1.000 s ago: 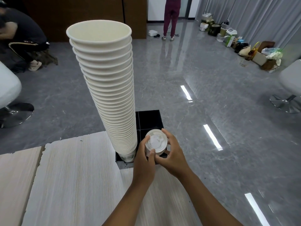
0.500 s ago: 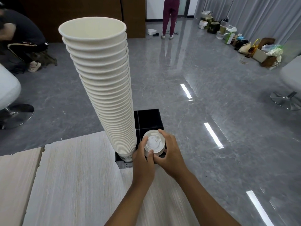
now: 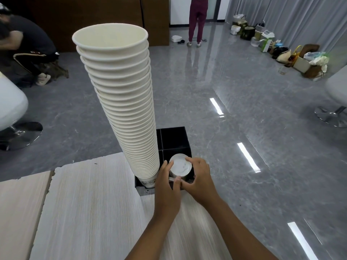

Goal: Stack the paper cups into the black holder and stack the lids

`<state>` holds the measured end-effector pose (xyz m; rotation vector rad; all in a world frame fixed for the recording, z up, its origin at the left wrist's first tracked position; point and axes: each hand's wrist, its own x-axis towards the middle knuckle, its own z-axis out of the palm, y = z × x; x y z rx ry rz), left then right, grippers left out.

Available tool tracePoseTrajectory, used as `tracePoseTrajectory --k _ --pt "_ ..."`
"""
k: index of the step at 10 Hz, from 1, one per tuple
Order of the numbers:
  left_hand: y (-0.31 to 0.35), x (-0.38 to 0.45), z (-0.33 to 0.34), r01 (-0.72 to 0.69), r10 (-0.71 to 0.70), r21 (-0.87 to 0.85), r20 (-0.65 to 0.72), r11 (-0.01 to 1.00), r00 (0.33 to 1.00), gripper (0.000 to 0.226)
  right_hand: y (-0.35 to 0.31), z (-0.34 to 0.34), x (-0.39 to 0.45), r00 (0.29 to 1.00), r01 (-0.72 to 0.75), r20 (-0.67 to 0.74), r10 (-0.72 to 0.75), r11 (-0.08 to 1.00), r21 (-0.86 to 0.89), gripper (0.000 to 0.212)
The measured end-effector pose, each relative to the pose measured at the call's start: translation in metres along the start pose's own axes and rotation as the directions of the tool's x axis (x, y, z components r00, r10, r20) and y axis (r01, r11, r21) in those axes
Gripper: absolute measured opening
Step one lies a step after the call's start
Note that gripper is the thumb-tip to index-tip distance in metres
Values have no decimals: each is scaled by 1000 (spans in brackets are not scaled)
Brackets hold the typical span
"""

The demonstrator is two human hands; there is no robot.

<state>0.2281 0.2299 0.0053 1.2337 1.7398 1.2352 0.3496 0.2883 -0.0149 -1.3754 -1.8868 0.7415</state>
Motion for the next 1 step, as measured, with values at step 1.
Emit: tracePoseTrajectory --k 1 --pt "2 0 -1 -10 10 1 -21 1000 1000 53 3 2 1 1000 -9 5 9 1000 5 75"
